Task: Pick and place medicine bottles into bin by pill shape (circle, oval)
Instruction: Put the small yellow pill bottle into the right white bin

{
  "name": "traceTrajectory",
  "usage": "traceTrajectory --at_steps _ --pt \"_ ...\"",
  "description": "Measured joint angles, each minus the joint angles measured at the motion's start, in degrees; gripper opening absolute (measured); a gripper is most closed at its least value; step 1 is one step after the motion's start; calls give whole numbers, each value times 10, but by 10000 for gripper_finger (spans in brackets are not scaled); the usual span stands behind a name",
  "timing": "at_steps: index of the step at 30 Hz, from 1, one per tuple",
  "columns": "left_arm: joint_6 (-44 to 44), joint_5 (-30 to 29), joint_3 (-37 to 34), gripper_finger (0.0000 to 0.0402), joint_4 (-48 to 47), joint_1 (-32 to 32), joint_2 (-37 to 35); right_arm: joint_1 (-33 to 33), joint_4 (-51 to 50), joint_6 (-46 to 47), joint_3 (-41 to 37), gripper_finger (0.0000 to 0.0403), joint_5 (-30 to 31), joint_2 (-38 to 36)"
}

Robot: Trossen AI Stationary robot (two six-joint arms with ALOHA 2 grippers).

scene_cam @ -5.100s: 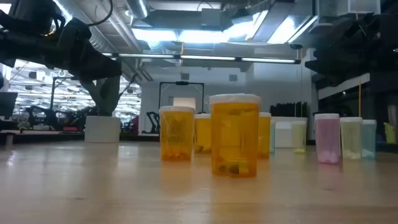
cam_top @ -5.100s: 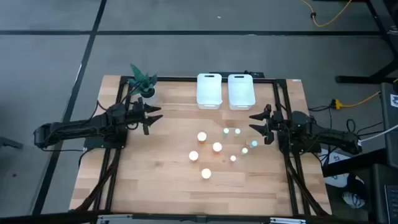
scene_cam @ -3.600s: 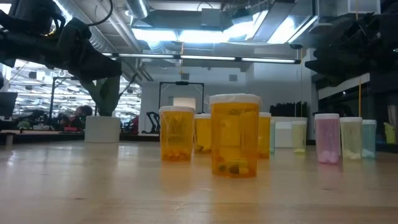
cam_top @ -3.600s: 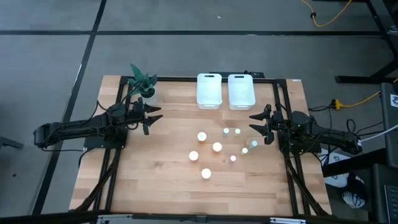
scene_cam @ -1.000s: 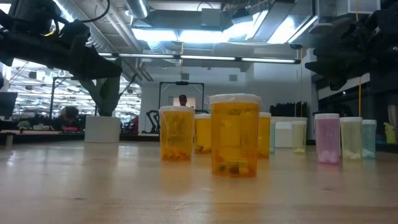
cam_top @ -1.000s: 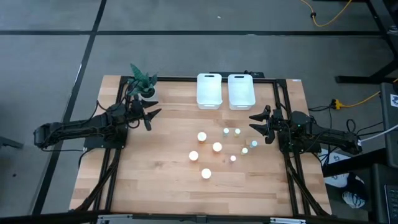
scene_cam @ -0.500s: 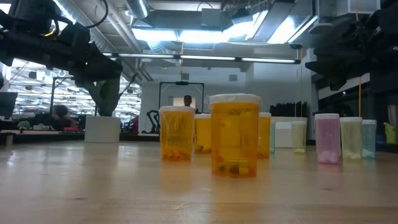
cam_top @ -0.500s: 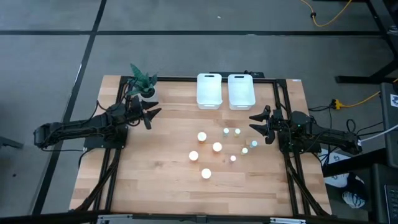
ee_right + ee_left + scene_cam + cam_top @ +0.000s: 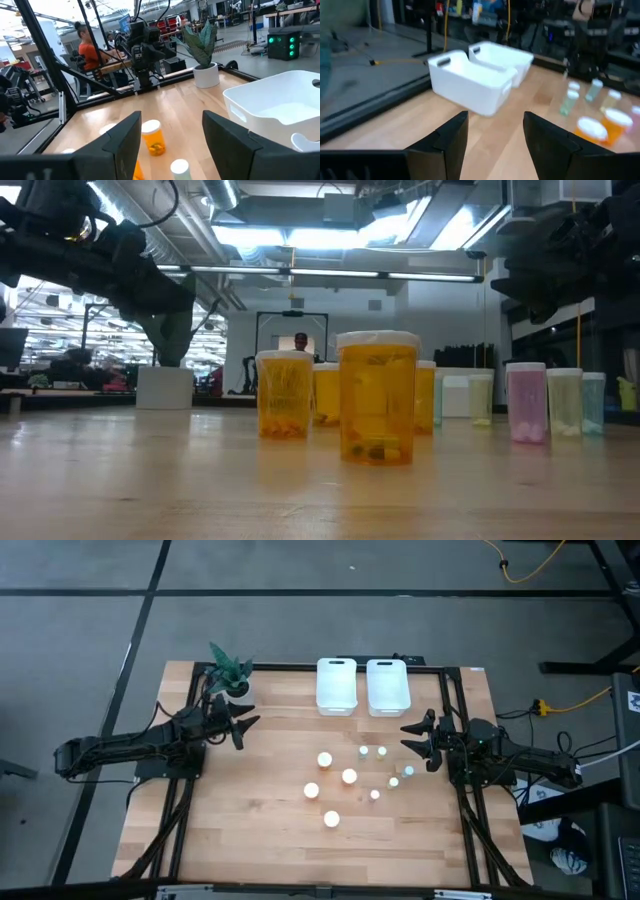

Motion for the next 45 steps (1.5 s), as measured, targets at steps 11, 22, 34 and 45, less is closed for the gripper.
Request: traceTrajectory --at_steps 11,22,34,45 --pt "-38 83 0 182 -49 0 0 0 1 27 0 212 -6 28" --pt "-49 154 0 182 -48 0 0 0 2 27 0 212 -9 128" --pt "-50 157 0 182 -93 0 0 0 -60 25 83 212 -41 172" --pt "-106 123 0 182 -158 0 0 0 -374 130 316 212 -12 351"
